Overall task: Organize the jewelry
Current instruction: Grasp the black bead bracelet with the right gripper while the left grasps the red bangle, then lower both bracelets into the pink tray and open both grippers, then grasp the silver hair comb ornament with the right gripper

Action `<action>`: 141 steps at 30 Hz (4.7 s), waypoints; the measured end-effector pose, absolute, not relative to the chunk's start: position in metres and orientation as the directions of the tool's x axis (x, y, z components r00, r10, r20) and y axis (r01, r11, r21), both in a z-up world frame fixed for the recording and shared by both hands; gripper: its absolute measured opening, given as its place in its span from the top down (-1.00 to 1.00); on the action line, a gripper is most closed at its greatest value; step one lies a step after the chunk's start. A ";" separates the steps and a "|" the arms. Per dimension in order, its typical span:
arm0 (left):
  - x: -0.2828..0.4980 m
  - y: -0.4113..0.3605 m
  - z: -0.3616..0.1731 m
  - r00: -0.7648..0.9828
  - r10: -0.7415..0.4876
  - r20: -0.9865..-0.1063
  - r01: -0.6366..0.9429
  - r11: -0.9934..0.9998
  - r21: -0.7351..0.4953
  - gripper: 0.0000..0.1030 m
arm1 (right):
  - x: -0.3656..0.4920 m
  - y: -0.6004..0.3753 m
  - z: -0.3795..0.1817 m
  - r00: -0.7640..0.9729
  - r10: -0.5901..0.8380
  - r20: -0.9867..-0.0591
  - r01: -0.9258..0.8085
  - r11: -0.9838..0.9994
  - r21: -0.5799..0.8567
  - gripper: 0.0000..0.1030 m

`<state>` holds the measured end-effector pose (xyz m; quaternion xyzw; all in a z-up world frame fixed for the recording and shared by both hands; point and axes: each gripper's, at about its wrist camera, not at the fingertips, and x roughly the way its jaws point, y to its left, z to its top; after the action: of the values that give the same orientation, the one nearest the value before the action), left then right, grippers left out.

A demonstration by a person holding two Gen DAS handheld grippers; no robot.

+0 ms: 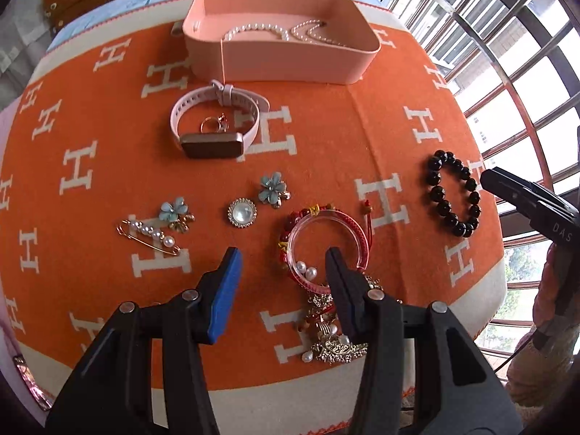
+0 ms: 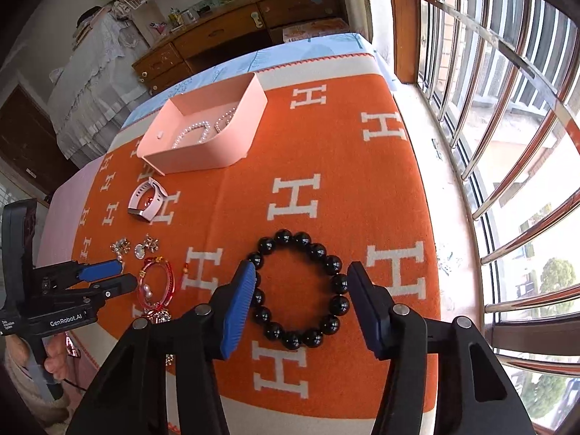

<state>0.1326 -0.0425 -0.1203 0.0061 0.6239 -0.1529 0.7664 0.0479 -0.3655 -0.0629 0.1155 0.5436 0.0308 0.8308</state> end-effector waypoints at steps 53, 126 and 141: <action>0.132 -0.024 -0.055 0.344 -0.231 -0.910 0.190 0.966 -0.174 0.85 | 0.062 -0.325 0.000 0.532 0.252 -0.808 -0.054 0.963 0.264 0.71; 0.149 0.054 -0.031 0.549 -0.106 -0.829 0.038 0.994 -0.102 0.10 | 0.183 -0.239 -0.016 0.554 0.224 -0.802 -0.058 0.971 0.231 0.23; 0.086 0.072 -0.047 0.539 -0.051 -0.841 0.006 0.998 -0.056 0.02 | 0.079 -0.225 -0.015 0.553 0.304 -0.776 -0.113 0.950 0.292 0.23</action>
<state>0.0864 0.0717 -0.0472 -0.0232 0.4801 -0.0162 0.8768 0.0786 -0.2249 -0.0154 0.1045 0.4574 0.1190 0.8750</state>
